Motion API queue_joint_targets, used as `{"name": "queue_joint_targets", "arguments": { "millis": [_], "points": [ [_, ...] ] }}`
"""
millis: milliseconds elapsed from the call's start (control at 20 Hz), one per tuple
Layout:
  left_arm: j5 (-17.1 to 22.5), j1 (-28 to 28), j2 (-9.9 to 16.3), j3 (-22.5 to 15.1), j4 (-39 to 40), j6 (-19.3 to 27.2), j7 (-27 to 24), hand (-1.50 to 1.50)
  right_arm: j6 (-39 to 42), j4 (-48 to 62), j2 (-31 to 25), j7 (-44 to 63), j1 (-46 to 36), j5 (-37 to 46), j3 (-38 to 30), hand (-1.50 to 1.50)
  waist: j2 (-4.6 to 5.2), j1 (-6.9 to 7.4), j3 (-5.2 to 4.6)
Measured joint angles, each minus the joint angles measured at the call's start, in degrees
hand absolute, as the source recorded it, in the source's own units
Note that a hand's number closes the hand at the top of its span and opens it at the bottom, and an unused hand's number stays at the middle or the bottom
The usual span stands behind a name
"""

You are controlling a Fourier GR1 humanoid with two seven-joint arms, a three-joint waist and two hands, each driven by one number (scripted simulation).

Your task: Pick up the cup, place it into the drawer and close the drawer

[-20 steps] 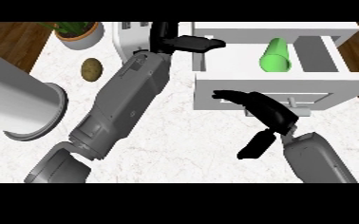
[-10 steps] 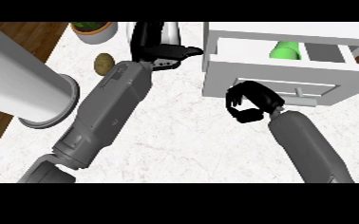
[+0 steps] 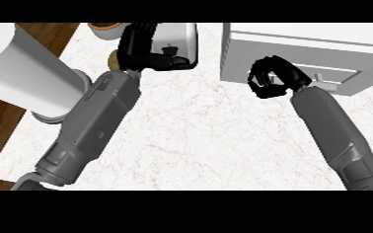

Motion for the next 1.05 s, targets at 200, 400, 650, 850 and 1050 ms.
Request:
{"name": "queue_joint_targets", "arguments": {
  "millis": [200, 400, 650, 850, 1050],
  "points": [
    [0.1, 1.5, 1.6, -0.2, -1.7, -1.5, 0.8, -1.50, 2.0, 1.7, -0.3, -1.4, -0.5, -1.8, -1.6, 1.50, -0.15, 0.56, 0.01],
    [0.2, 2.8, 2.4, -0.4, -2.7, -3.1, 1.1, -1.50, 5.2, 1.6, -1.1, -1.7, -0.3, -3.7, -2.7, 1.50, -0.03, 1.22, 0.06],
    [0.3, 4.1, 2.9, -0.9, -3.9, -4.6, 1.3, -1.50, 9.3, 0.8, -2.3, -1.8, 0.3, -6.0, -3.7, 1.50, 0.17, 2.05, 0.27],
    [0.5, 4.8, 3.0, -0.9, -4.5, -5.4, 1.4, -1.50, 12.7, -0.1, -3.1, -1.8, 0.6, -7.8, -4.2, 1.50, 0.51, 2.46, 0.53],
    [0.9, 5.0, 3.3, -0.8, -5.3, -6.2, 1.7, -1.50, 15.2, -0.9, -3.8, -1.2, 1.1, -9.1, -4.7, 1.50, 0.66, 2.99, 0.70]
  ]
}}
